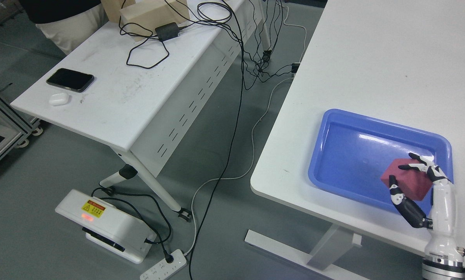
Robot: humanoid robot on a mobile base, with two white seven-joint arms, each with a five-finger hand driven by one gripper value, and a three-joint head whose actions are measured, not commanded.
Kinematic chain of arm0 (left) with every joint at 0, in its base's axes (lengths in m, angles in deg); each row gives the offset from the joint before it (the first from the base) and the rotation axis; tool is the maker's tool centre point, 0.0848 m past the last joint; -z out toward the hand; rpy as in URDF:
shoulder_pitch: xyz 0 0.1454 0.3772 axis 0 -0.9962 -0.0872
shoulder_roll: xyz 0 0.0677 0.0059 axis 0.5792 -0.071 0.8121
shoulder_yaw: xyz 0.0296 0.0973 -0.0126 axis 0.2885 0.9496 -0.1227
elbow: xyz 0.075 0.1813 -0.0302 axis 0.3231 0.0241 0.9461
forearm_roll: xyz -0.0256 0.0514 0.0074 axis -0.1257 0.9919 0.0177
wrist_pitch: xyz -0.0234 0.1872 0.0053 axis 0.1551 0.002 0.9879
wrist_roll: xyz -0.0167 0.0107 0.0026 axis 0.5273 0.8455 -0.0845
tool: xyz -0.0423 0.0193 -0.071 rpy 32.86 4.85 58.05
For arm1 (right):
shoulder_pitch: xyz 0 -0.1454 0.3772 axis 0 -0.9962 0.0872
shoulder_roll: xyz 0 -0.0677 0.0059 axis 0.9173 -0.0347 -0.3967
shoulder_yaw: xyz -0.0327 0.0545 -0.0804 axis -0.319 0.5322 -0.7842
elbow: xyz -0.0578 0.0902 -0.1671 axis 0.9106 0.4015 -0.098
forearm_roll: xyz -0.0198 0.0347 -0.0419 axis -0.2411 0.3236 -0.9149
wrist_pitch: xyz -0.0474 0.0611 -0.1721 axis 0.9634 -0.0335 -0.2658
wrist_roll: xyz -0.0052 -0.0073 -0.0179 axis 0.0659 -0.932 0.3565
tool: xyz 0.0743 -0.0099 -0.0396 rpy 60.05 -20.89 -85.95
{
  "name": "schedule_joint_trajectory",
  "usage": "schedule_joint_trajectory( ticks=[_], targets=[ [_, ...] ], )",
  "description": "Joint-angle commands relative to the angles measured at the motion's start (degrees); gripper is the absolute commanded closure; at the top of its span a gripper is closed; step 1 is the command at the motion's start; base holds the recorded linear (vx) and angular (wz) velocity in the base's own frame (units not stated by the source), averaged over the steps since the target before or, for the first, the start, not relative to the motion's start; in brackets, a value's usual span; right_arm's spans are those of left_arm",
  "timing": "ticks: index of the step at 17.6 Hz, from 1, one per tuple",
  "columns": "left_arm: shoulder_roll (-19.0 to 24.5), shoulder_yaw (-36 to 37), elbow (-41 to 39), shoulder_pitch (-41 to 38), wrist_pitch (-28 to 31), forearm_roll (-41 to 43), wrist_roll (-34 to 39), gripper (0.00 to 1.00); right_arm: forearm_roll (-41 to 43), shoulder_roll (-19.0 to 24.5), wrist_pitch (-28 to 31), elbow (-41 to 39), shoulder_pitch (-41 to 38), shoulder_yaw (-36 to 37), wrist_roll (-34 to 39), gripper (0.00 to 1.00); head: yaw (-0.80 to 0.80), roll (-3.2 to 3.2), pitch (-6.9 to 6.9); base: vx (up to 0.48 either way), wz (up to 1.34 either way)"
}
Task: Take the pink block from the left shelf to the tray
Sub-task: 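Lower the cube into the blue tray and open the right hand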
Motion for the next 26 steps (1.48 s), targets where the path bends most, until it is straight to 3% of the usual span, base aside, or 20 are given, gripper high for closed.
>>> schedule_joint_trajectory(
  ticks=[1, 4, 7, 10, 19, 23, 24, 26],
  targets=[
    [1.0, 0.0, -1.0, 0.0, 0.0, -0.4, 0.0, 0.0, -0.1, -1.0, 0.2, 0.0, -0.1, -3.0, 0.6, 0.91, 0.0, 0.0, 0.0, 0.213, -0.1],
    [1.0, 0.0, -1.0, 0.0, 0.0, -0.4, 0.0, 0.0, -0.2, -1.0, 0.9, 0.1, -0.4, -4.1, 0.9, 0.87, 0.0, 0.0, 0.0, 0.215, -0.12],
    [1.0, 0.0, -1.0, 0.0, 0.0, -0.4, 0.0, 0.0, 0.6, -1.0, 1.3, 0.1, -0.7, -4.0, 7.4, 0.69, 0.0, 0.0, 0.0, 0.169, -0.11],
    [1.0, 0.0, -1.0, 0.0, 0.0, -0.4, 0.0, 0.0, 4.5, -1.0, 2.0, 0.2, -0.9, -4.0, 11.4, 0.63, 0.0, 0.0, 0.0, 0.12, -0.07],
    [1.0, 0.0, -1.0, 0.0, 0.0, -0.4, 0.0, 0.0, 9.7, -1.0, 6.4, 0.2, -0.7, -4.1, 11.7, 0.3, 0.0, 0.0, 0.0, 0.029, -0.01],
    [1.0, 0.0, -1.0, 0.0, 0.0, -0.4, 0.0, 0.0, 14.3, -1.0, 6.4, 0.0, -0.3, -4.0, 11.6, 0.11, 0.0, 0.0, 0.0, 0.0, 0.0],
    [1.0, 0.0, -1.0, 0.0, 0.0, -0.4, 0.0, 0.0, 15.8, -1.0, 6.4, 0.0, -0.2, -4.1, 11.8, 0.02, 0.0, 0.0, 0.0, 0.0, 0.0],
    [1.0, 0.0, -1.0, 0.0, 0.0, -0.4, 0.0, 0.0, 16.6, -1.0, 6.3, 0.0, 0.0, -4.0, 11.9, 0.0, 0.0, 0.0, 0.0, 0.0, 0.0]
  ],
)
